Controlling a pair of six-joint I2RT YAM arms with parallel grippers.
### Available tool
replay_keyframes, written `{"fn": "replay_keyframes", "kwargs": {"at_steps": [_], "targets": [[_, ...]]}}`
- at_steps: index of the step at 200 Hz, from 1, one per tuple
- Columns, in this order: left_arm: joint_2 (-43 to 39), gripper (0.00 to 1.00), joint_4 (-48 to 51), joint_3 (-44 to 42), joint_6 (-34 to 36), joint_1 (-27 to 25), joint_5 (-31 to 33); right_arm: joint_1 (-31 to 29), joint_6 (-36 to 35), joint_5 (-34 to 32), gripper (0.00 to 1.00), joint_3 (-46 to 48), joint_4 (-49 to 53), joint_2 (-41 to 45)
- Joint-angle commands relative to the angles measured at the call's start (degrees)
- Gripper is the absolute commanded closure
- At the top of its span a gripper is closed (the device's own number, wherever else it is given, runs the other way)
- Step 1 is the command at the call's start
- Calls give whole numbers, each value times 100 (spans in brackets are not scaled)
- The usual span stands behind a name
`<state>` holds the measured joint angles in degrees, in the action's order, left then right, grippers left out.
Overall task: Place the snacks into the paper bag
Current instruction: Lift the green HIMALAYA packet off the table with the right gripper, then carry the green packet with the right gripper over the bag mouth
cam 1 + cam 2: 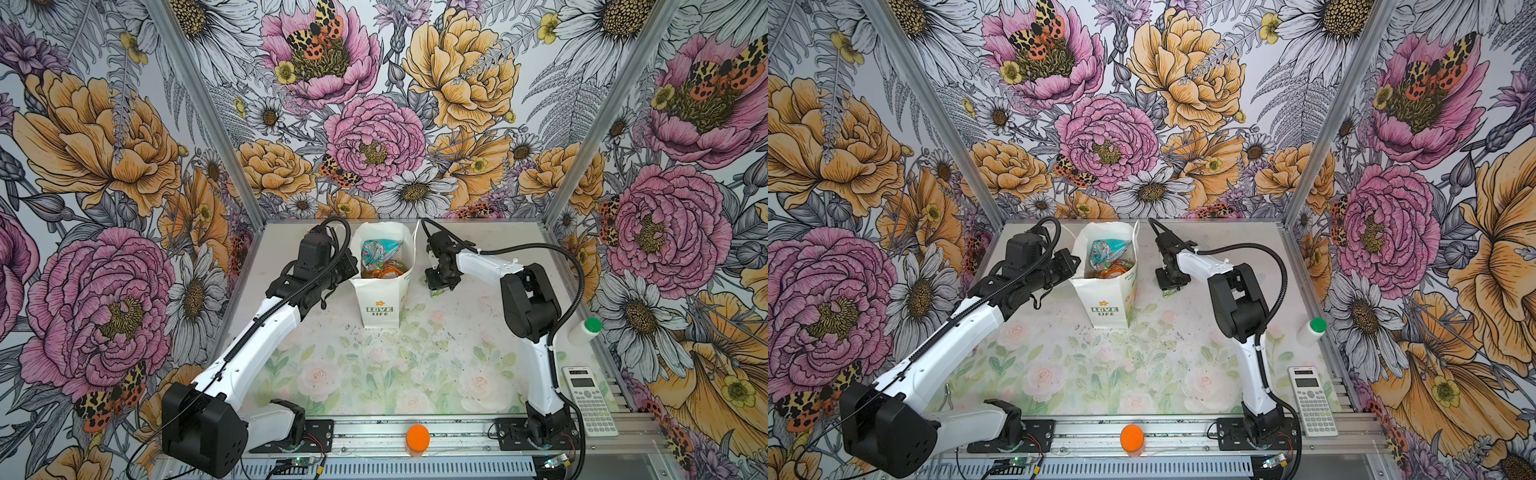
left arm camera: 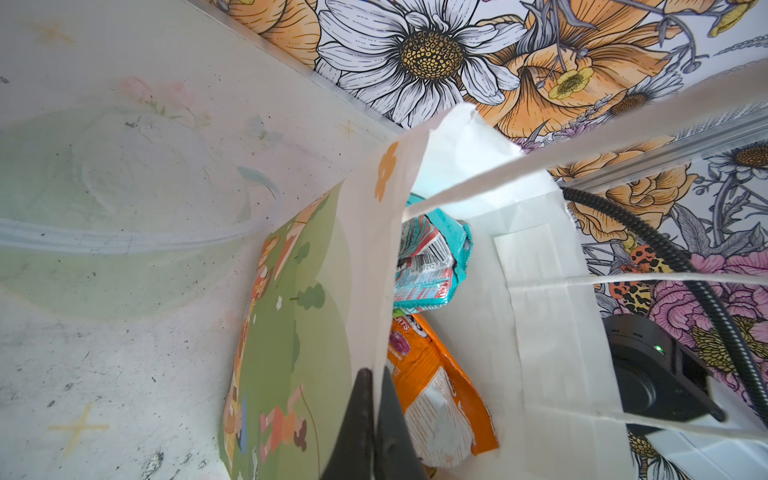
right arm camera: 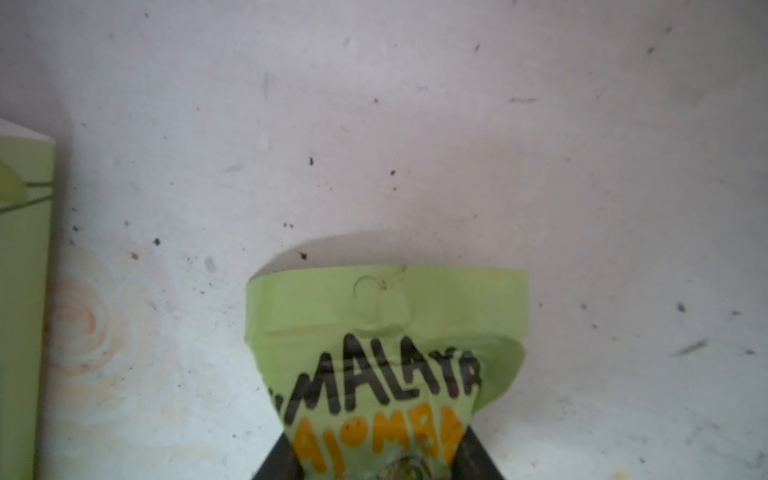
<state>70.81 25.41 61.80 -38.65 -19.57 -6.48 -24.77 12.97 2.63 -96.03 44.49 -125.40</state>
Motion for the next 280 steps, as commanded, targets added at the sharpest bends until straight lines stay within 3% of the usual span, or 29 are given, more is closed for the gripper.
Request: {"fn": "replay_keyframes", "kwargs": {"at_steps": [1,116,280], "targets": [[-170,100,-183,-19,42,68,-40,-2,121,150,72,82,121,370],[-164,100,-198,-37,33,75,-38,87,218,299,72,390,135,1149],[-127,100,-234,-45,25,84,-82,177,664,385,72,139,245,3222]]}}
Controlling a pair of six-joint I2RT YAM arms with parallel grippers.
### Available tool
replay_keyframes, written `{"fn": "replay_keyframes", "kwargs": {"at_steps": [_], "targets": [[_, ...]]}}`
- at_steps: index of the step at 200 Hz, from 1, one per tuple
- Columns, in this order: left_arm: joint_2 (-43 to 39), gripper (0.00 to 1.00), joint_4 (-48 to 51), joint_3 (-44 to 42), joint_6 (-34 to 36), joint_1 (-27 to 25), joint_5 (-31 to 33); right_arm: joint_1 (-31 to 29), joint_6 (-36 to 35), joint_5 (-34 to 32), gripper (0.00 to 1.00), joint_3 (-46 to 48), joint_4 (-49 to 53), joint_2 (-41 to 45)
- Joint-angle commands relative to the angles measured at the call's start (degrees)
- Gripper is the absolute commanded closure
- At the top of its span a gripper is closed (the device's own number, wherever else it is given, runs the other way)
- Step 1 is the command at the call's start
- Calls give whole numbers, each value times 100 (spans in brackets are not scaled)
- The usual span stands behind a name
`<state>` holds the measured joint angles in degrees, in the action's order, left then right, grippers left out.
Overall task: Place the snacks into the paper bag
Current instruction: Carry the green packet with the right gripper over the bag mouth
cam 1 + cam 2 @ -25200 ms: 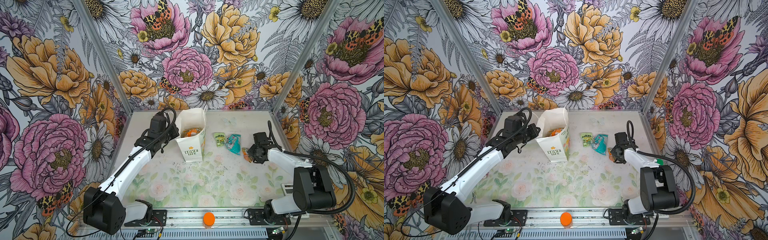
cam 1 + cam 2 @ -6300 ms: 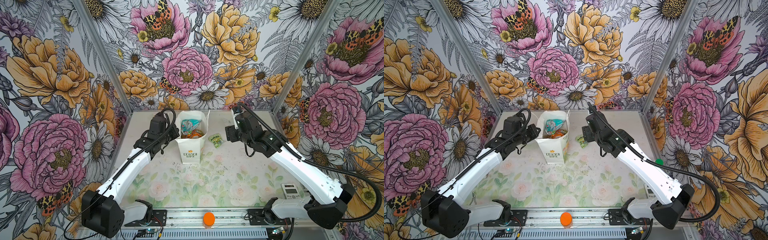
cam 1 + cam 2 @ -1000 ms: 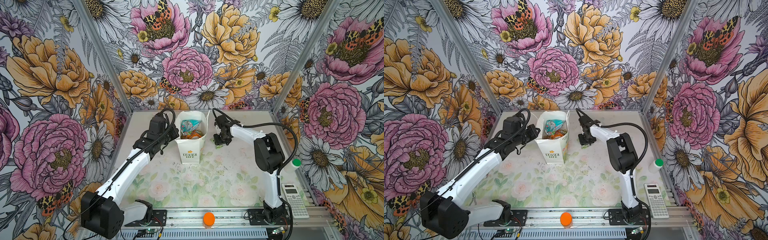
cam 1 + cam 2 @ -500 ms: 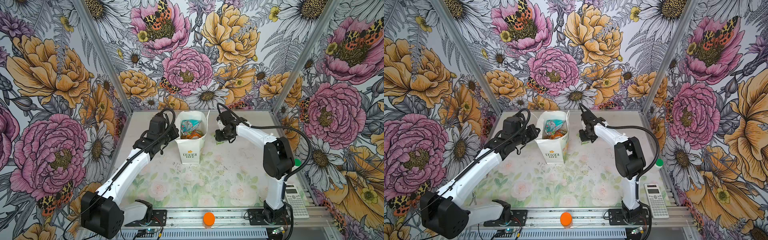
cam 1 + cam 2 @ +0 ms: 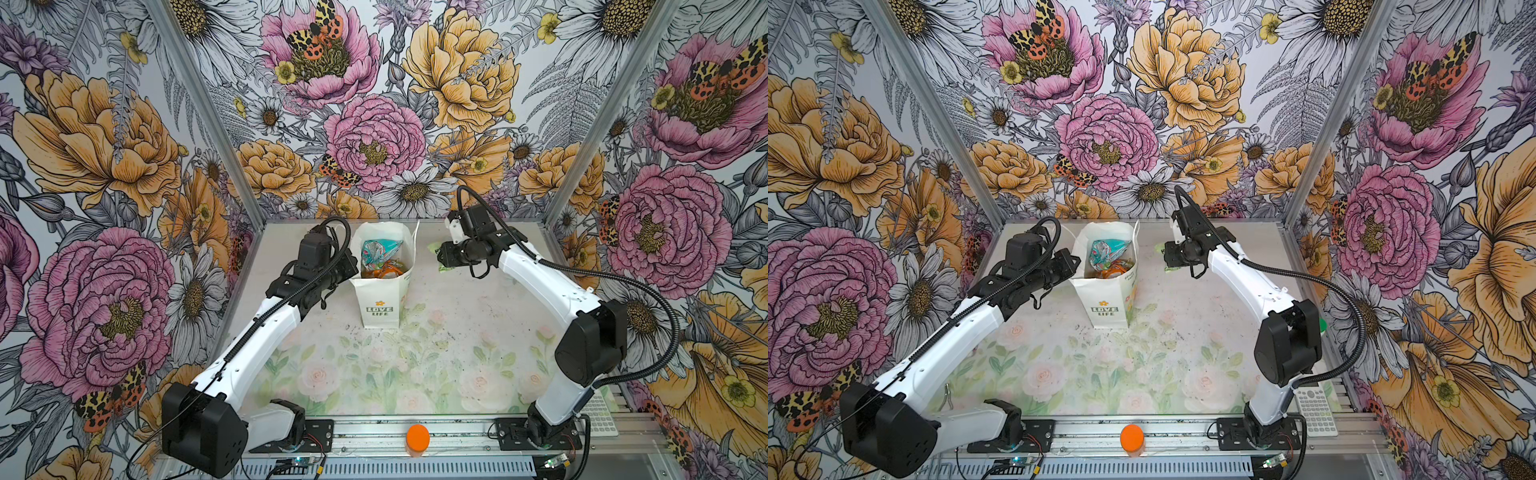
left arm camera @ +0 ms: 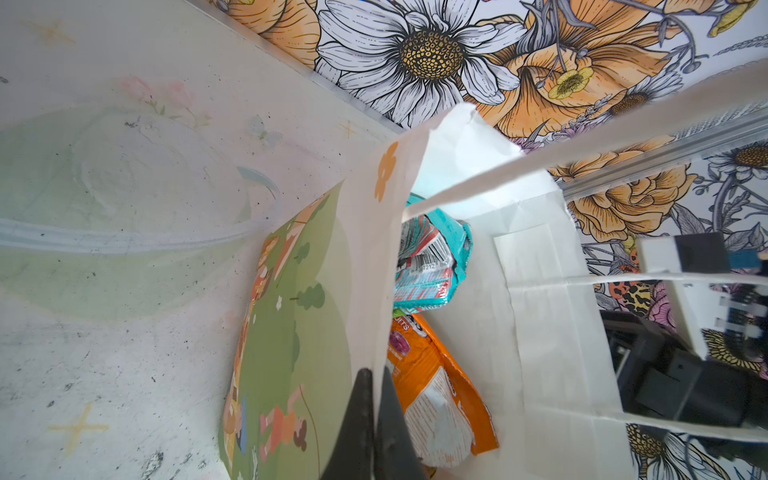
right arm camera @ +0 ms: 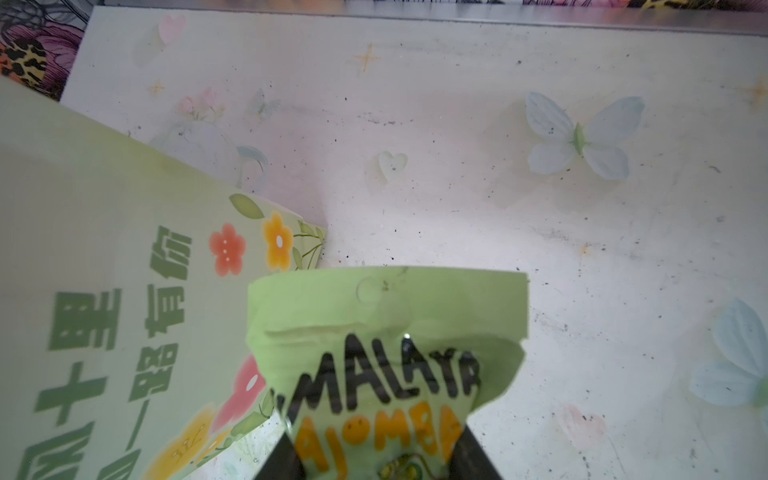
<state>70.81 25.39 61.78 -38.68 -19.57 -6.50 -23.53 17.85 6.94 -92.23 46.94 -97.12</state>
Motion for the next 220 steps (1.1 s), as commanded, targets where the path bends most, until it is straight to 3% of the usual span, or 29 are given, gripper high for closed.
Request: {"fn": "replay_keyframes", "kwargs": {"at_steps": [1,129,220], "targets": [[-128,100,-230,-43,27,84,-79,51,176,-45,72,-242,0,403],[-120,100,-260,-49,10,86,-130,-98,579,325,72,-899,-9,1660],[-110,100,-272,-10,5,77,-133,-1551,496,-49,72,-1966,-53,1123]]}}
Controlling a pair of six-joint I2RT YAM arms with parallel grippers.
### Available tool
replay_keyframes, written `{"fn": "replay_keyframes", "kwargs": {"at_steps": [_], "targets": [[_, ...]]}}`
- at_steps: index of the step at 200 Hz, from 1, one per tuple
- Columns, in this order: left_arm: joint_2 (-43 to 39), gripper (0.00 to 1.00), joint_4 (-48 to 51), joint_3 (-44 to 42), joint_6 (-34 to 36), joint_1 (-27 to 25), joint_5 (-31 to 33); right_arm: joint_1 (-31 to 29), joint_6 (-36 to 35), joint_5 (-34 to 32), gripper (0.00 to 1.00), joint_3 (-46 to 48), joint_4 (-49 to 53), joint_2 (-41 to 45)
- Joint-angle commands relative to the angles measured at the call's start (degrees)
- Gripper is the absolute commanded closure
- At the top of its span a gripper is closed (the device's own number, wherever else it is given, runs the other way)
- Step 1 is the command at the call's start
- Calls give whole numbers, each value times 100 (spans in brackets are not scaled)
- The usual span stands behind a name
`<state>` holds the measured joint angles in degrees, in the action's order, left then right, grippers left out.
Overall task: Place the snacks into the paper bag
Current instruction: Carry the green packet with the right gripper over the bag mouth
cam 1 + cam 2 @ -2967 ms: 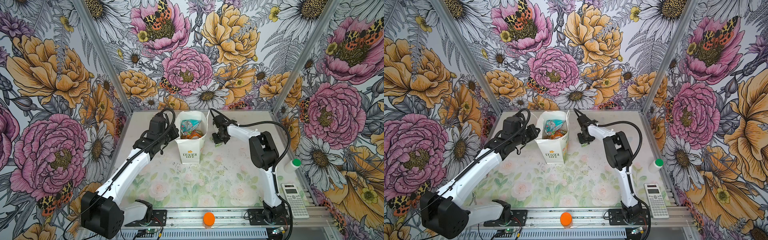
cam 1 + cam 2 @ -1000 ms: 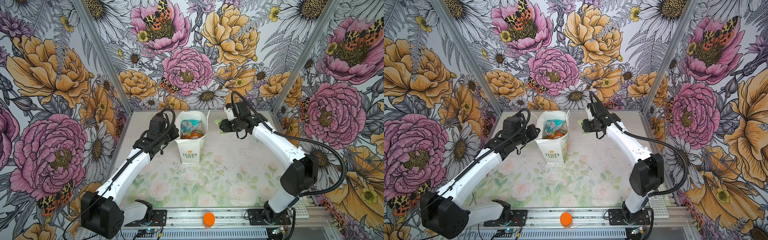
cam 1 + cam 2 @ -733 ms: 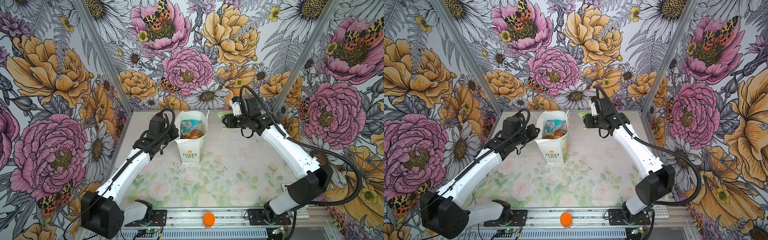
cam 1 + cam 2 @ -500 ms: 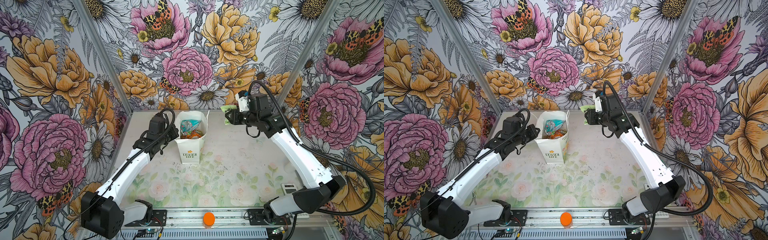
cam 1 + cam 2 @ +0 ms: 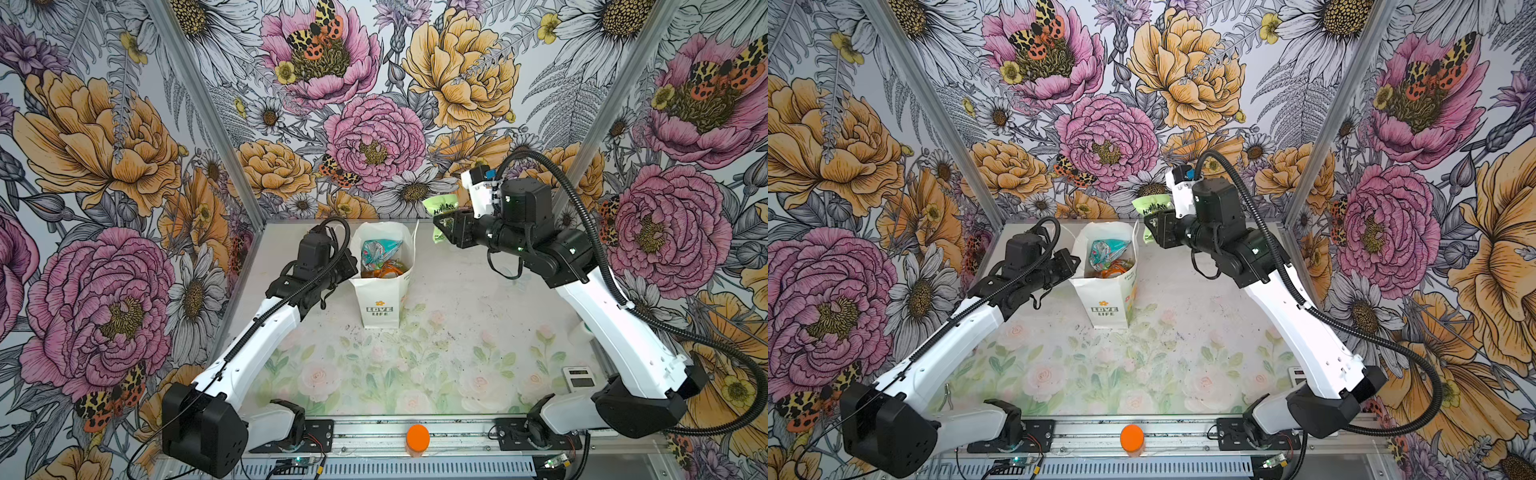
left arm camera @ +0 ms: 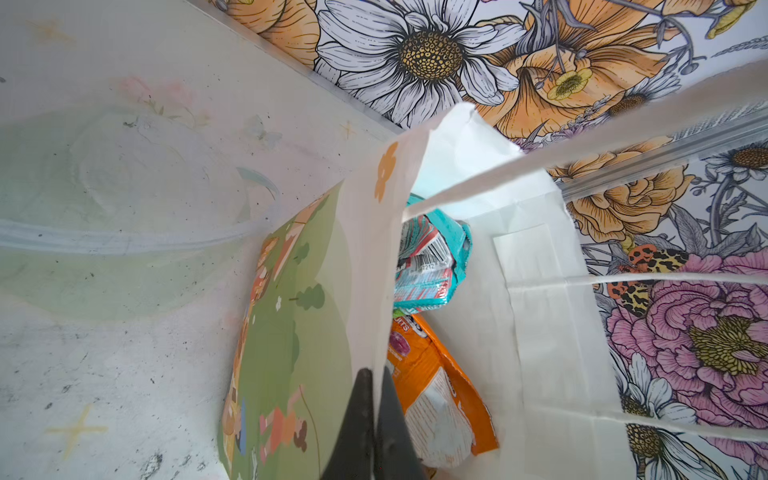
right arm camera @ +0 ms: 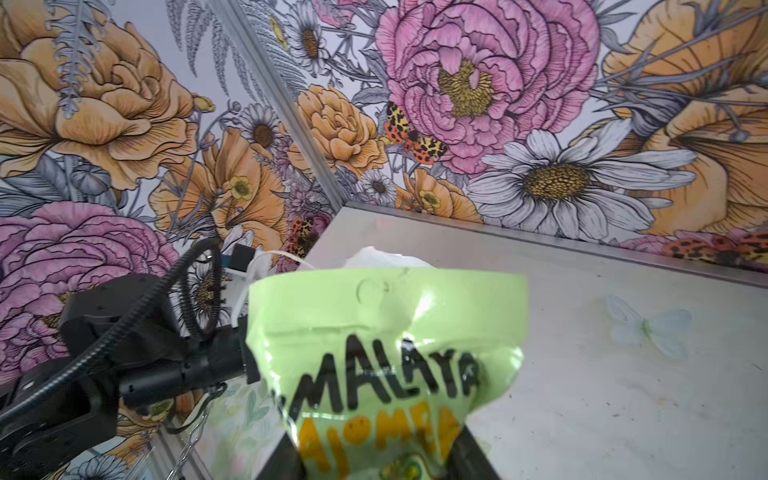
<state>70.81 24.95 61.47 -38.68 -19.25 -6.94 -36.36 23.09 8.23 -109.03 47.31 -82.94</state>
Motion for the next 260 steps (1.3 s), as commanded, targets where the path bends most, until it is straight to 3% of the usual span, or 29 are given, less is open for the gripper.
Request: {"fn": "replay_keyframes", "kwargs": {"at_steps": [1,116,260], "targets": [[-111,100,-232,17,7,48,-98,-280,-31,-180,72,-294,-90,-312],[-128,100,-219,-13,9,44,-53,-873,-33,-635,73,-907,-99,-1664],[-100,100,-219,-12,9,44,-61,-1104,46,-840,73,-884,-65,-2381]]}}
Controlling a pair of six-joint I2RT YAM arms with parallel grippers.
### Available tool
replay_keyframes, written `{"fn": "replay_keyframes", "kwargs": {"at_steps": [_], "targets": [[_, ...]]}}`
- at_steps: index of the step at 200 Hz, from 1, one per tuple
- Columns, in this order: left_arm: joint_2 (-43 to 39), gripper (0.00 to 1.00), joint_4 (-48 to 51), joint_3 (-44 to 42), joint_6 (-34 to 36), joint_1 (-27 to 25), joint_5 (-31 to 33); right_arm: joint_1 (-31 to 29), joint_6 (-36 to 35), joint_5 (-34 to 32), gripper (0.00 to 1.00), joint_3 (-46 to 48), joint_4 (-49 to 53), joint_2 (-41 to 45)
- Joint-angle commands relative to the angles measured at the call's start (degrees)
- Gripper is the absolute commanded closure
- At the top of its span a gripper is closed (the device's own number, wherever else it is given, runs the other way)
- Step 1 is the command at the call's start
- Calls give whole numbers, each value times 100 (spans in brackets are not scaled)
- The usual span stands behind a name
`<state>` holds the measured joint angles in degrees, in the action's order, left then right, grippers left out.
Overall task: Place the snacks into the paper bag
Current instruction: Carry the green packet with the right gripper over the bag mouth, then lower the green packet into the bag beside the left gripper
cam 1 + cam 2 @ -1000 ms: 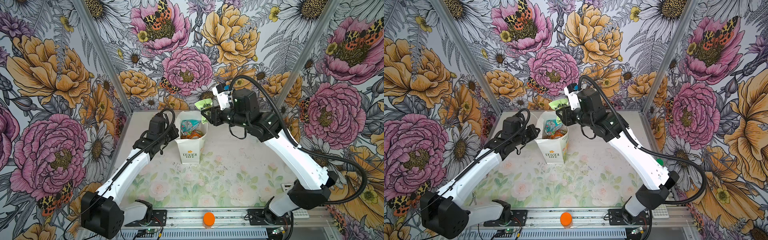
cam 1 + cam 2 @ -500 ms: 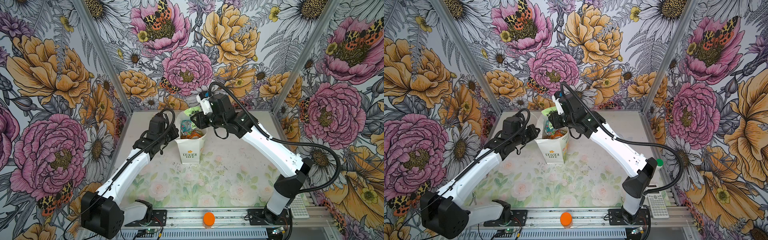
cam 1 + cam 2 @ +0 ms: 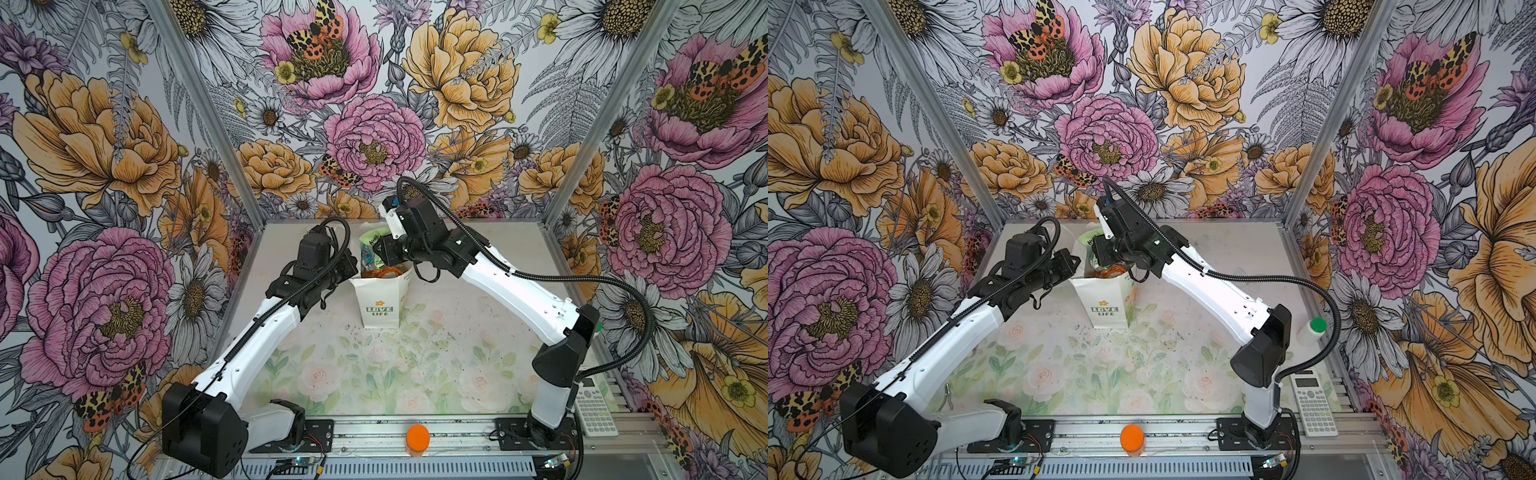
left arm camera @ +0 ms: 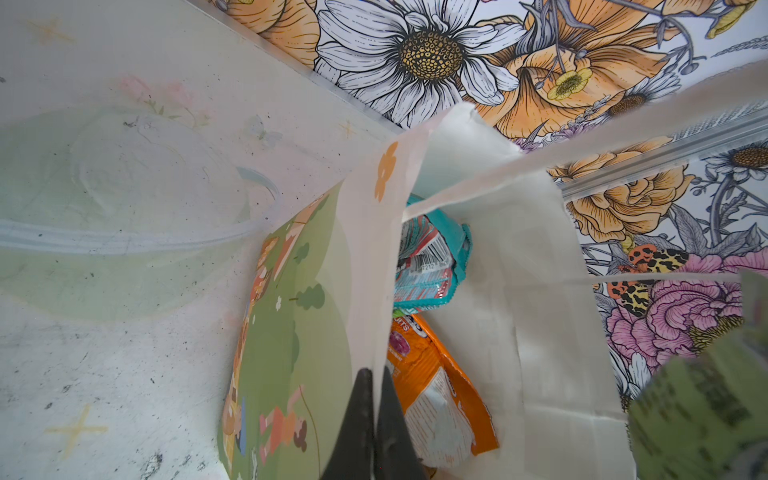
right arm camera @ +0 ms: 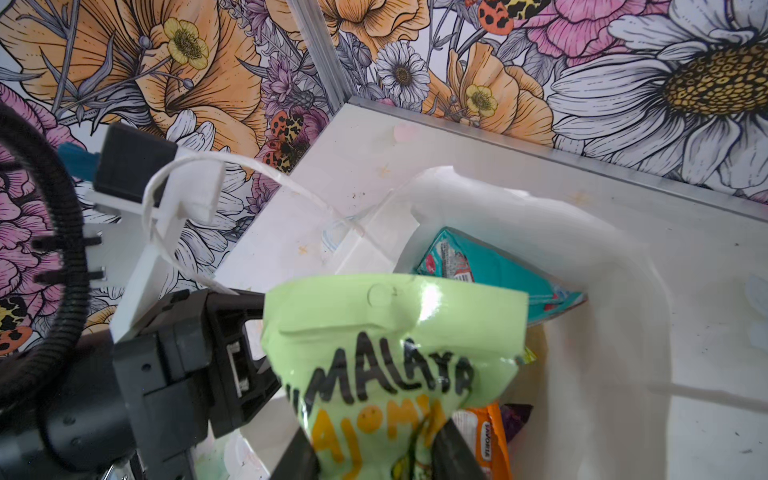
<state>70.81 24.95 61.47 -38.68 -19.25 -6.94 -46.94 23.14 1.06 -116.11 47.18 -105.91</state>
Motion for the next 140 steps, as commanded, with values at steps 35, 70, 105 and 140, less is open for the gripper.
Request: {"fn": "replay_keyframes", "kwargs": {"at_steps": [35,70,105,140], "targets": [[-119,100,-218,-20,8,44,-29,-78,33,-106,73,-183,-42,-132],[-56,100,-221,5,9,44,-71,-96,16,-141,73,-168,-16,-178],[-67,100,-226,-13,5,44,-53,-105,-1,-187,73,-175,32,-253],[-48,100,-221,3,6,44,-57,-114,-28,-295,73,-183,74,-295]]}}
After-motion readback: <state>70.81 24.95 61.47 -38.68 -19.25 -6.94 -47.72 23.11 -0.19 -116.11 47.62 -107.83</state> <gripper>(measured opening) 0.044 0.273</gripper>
